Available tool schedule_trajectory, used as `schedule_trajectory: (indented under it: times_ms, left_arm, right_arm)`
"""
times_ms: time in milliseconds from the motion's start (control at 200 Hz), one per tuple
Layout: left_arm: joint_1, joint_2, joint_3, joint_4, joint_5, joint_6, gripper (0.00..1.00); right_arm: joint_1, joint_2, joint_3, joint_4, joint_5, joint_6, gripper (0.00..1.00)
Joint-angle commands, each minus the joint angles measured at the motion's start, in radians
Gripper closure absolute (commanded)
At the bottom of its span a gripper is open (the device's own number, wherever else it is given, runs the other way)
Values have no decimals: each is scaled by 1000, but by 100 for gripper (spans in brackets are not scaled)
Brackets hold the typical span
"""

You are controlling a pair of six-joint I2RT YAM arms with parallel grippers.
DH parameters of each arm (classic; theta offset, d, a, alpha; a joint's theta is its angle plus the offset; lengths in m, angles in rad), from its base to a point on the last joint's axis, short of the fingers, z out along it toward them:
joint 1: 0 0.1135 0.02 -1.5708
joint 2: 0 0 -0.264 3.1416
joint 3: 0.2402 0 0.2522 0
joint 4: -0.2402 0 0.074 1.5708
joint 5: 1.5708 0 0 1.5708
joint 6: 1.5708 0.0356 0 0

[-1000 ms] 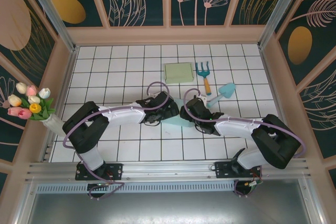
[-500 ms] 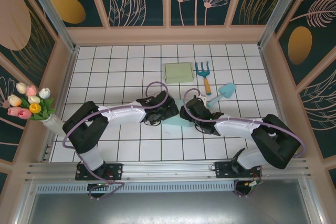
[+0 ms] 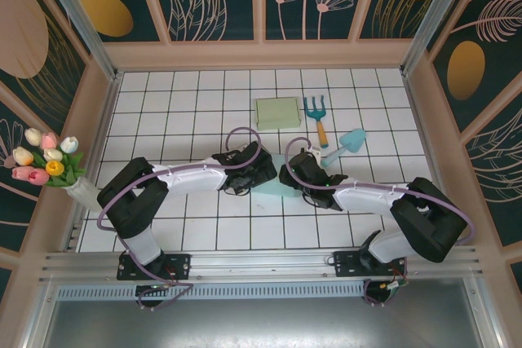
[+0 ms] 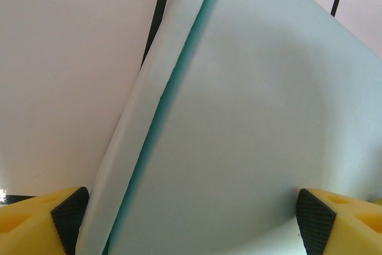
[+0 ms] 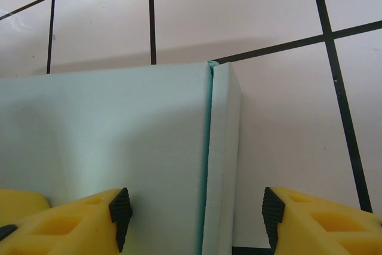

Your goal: Fold the paper box

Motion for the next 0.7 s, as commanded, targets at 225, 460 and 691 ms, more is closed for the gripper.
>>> schedule_trajectory:
  times_ms: [225,460,691]
  left_arm:
    - [-3,31,-52,-37,-52,-14,11]
    - [-3,32,-52,-48,-64,-7,11]
    - [-3,29,-54,-59,-77,-7,11]
  right_arm:
    - [6,-44,-18,-66,-30,19,35]
    - [35,-129,-20,-131,4,56,38]
    - [93,-166,-25,-168,38,90,46]
